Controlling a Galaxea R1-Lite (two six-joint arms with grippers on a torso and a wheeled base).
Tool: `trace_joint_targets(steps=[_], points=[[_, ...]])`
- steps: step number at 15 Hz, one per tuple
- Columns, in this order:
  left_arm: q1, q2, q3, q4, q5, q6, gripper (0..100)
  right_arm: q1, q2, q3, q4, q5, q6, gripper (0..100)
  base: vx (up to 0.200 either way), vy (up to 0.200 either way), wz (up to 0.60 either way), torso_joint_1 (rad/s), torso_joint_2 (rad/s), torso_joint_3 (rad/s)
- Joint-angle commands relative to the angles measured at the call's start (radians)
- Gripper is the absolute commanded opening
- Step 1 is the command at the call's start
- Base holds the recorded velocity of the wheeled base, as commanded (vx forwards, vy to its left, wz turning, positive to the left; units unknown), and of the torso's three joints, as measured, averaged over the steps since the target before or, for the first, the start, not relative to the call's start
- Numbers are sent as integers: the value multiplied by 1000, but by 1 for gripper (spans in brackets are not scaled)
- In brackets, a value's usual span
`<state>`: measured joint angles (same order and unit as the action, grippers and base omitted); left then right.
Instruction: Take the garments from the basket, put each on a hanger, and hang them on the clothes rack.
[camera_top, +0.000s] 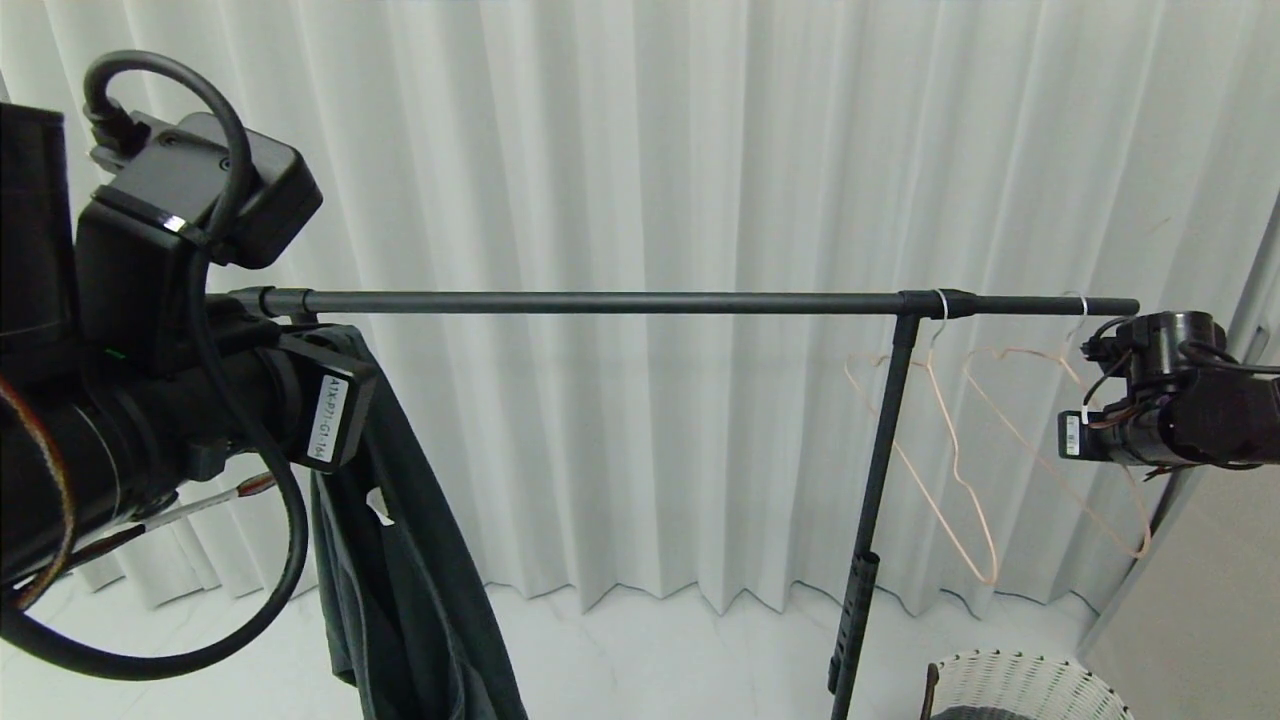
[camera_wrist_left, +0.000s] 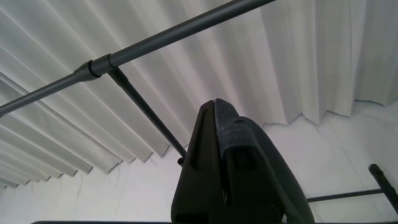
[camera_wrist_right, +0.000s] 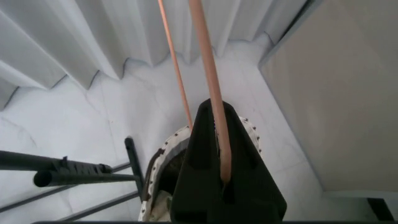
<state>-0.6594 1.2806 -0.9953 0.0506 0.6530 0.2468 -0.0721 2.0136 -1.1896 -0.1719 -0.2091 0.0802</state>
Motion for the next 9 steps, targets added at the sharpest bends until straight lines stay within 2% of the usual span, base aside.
trace_joint_targets(steps=[1,5,9], points=[[0,-4,3,0,0,0,0,5,-42,1,-3,1,-2,0,0,0,0,0,0,0],[-11,-46,29,0,0,2,0,25,-119,36,-1,2,-2,0,0,0,0,0,0,0],[-11,-78,47,0,5,2,0,48,-256,180,-3,-1,0,0,0,0,0,0,0,0]])
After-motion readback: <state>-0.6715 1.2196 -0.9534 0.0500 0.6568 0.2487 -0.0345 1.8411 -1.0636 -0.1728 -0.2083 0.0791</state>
